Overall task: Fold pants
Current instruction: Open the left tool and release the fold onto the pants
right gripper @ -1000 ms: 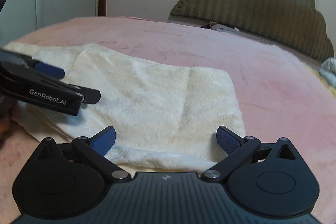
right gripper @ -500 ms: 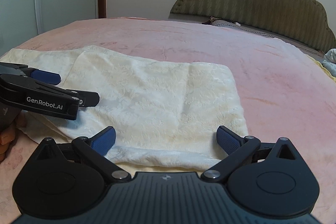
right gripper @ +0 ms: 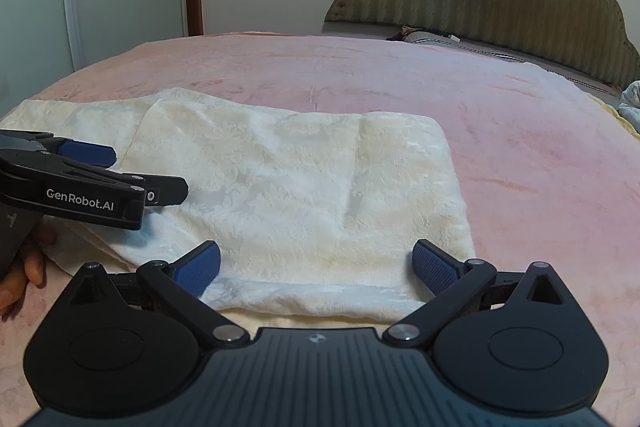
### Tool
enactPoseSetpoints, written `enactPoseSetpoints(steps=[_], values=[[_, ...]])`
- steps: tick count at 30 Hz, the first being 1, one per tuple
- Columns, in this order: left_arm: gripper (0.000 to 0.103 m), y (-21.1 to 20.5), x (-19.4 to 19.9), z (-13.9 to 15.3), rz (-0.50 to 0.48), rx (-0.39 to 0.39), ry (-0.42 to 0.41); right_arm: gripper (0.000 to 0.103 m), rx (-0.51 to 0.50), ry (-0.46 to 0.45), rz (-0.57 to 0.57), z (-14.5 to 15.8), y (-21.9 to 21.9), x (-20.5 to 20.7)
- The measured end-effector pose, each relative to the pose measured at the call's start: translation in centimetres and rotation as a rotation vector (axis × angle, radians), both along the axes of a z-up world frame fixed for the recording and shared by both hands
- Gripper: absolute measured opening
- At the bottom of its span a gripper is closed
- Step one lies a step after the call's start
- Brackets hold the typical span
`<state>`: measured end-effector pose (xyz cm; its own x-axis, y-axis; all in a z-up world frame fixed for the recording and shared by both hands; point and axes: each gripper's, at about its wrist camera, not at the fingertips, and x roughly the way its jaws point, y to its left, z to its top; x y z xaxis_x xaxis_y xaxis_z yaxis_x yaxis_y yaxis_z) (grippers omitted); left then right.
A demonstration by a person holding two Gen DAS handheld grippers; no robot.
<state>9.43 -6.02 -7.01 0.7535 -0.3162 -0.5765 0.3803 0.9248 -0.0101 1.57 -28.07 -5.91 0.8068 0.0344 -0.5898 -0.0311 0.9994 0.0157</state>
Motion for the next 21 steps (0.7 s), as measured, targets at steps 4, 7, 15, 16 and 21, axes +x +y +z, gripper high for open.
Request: enactPoseSetpoints(steps=[4, 7, 15, 16, 21], values=[[0.103, 0.08, 0.06, -0.04, 0.000, -0.008, 0.006, 0.103, 0.005, 0.001, -0.001, -0.03, 0.06, 0.06], [0.103, 0.14, 0.13, -0.05, -0.001, -0.014, 0.010, 0.103, 0.006, 0.001, -0.001, -0.02, 0.04, 0.03], [0.103, 0.13, 0.10, 0.02, 0.000, -0.015, 0.011, 0.103, 0.003, 0.000, -0.001, -0.04, 0.02, 0.01], [0.103, 0.17, 0.02, 0.08, 0.002, -0.016, 0.010, 0.103, 0.001, 0.000, -0.002, -0.05, 0.04, 0.01], [0.103, 0.68, -0.86, 0.57, 0.034, 0.004, 0.007, 0.103, -0.003, 0.001, -0.003, -0.06, 0.05, -0.01]])
